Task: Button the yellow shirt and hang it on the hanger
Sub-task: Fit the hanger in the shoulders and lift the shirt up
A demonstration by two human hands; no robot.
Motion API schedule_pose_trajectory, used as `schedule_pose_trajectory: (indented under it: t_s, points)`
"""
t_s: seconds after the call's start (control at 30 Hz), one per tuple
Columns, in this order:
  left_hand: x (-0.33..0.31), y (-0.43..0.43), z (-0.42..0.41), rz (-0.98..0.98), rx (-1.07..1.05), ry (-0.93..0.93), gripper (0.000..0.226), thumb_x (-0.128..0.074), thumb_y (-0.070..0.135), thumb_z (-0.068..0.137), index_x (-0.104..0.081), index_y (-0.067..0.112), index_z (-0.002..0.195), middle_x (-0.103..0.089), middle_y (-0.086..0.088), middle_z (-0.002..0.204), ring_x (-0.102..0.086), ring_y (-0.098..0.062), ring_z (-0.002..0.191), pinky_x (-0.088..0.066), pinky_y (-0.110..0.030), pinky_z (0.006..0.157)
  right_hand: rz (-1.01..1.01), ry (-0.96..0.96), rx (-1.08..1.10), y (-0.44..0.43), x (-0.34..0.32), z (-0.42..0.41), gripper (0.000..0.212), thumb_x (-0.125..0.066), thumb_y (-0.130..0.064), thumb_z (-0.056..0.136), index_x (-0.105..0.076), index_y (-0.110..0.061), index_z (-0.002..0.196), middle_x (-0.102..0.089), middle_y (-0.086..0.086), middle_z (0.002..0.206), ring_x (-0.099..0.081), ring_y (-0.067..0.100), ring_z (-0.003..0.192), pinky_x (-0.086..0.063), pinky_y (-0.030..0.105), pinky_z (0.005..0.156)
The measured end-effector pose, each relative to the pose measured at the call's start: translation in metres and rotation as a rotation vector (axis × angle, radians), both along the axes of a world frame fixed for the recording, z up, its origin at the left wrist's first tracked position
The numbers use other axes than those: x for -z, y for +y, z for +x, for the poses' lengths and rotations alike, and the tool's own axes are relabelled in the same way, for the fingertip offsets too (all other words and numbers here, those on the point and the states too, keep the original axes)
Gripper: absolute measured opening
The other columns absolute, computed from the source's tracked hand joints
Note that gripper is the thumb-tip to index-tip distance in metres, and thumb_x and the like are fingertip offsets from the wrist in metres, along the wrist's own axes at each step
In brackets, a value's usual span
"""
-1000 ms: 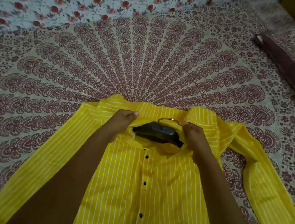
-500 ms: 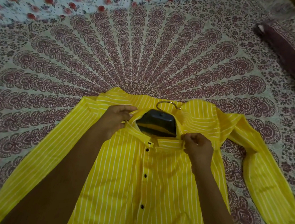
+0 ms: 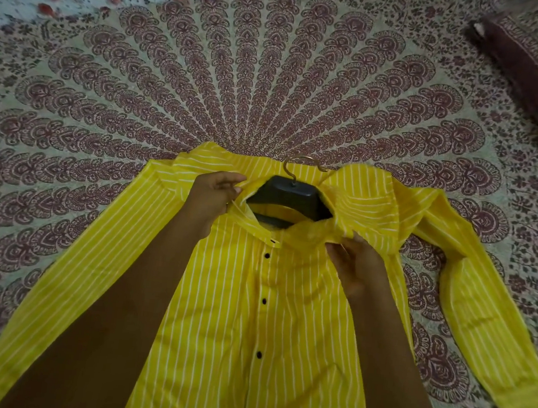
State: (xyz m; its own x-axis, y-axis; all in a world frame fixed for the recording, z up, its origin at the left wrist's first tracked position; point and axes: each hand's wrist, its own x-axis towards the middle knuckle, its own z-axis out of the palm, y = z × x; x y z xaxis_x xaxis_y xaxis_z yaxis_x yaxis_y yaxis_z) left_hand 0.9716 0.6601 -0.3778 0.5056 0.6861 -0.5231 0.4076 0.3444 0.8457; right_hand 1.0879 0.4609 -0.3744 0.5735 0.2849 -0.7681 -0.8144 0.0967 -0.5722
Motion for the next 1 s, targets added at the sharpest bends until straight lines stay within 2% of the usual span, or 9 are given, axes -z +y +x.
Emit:
schedule_pose_trajectory:
  t_s: [0.13,0.33,0.47,0.6,0.67,0.73,0.8,0.9,1.0]
  points:
    - [0.003,0.001,-0.001,0.02,0.006,0.014,0.023,-0.053,0.001,0.089,-0.063,0.011,0.107,-0.055,0.003,0.078,-0.049,-0.006,0.069,-0.039,-0.02,0.052,0.284,0.144,0.128,-0.002,0.008,-0.005,0.017,-0.039,0.004,0.072,-0.05,-0.009,0.07,-0.062,0.004,0.062,-0.064,0.018,0.063,-0.057,0.032,0.068]
    - [0.003,0.002,0.001,0.0,-0.014,0.001,0.025,-0.053,0.0,0.089,-0.063,0.011,0.108,-0.056,0.001,0.08,-0.051,-0.009,0.072,-0.04,-0.025,0.06,0.091,-0.092,-0.171,-0.012,0.025,-0.016,0.023,-0.038,-0.005,0.089,-0.059,-0.007,0.098,-0.061,0.004,0.081,-0.058,0.015,0.073,-0.05,0.025,0.066]
    - [0.005,0.003,0.003,-0.011,-0.024,-0.002,0.026,-0.052,-0.001,0.089,-0.063,0.009,0.109,-0.057,0.0,0.081,-0.053,-0.012,0.075,-0.042,-0.03,0.067,-0.111,-0.434,-0.399,-0.023,0.024,-0.022,0.02,-0.047,0.002,0.086,-0.055,-0.011,0.072,-0.055,0.005,0.066,-0.05,0.015,0.062,-0.043,0.027,0.064]
    - [0.005,0.0,0.003,0.002,-0.029,-0.008,0.027,-0.051,-0.002,0.089,-0.062,0.007,0.112,-0.057,0.001,0.079,-0.052,-0.01,0.071,-0.041,-0.028,0.065,-0.009,-0.298,-0.28,-0.018,0.018,-0.017,0.022,-0.043,-0.002,0.085,-0.049,-0.015,0.068,-0.049,0.0,0.061,-0.046,0.013,0.06,-0.04,0.027,0.062]
    - [0.006,-0.001,0.004,-0.007,-0.044,-0.022,0.027,-0.051,-0.003,0.089,-0.062,0.007,0.111,-0.059,0.0,0.08,-0.055,-0.011,0.073,-0.043,-0.03,0.068,-0.166,-0.343,-0.516,-0.015,0.018,-0.013,0.009,-0.047,-0.013,0.078,-0.05,-0.012,0.07,-0.044,0.01,0.065,-0.043,0.021,0.062,-0.035,0.031,0.062]
    - [0.007,0.0,0.004,-0.014,-0.051,-0.022,0.026,-0.051,-0.003,0.088,-0.063,0.008,0.11,-0.06,0.0,0.082,-0.055,-0.012,0.075,-0.043,-0.032,0.071,-0.491,-0.6,-0.933,-0.017,0.025,-0.013,0.014,-0.052,-0.018,0.081,-0.059,-0.009,0.074,-0.057,0.017,0.072,-0.055,0.03,0.071,-0.039,0.034,0.065]
    - [0.008,-0.001,0.004,-0.022,-0.045,-0.027,0.027,-0.051,-0.003,0.089,-0.062,0.006,0.112,-0.06,0.0,0.082,-0.055,-0.012,0.077,-0.043,-0.033,0.074,-0.728,-0.893,-0.871,-0.018,0.024,-0.013,0.018,-0.052,-0.024,0.082,-0.065,-0.012,0.081,-0.068,0.012,0.08,-0.063,0.031,0.078,-0.045,0.036,0.067]
    - [0.009,-0.003,0.001,-0.049,-0.009,-0.057,0.03,-0.05,-0.003,0.089,-0.058,0.003,0.117,-0.062,0.006,0.071,-0.057,-0.005,0.071,-0.046,-0.025,0.07,-0.651,-1.17,-0.539,-0.009,0.01,-0.002,0.04,-0.047,-0.04,0.077,-0.061,-0.014,0.104,-0.067,0.007,0.1,-0.061,0.026,0.092,-0.046,0.037,0.076]
    - [0.008,-0.002,-0.004,-0.023,0.051,-0.055,0.032,-0.052,-0.003,0.089,-0.058,0.006,0.119,-0.057,0.006,0.07,-0.055,-0.001,0.066,-0.045,-0.018,0.066,-0.571,-1.37,-0.767,0.015,0.005,0.009,0.064,-0.048,-0.047,0.08,-0.041,-0.014,0.135,-0.051,0.009,0.134,-0.046,0.024,0.124,-0.038,0.039,0.099]
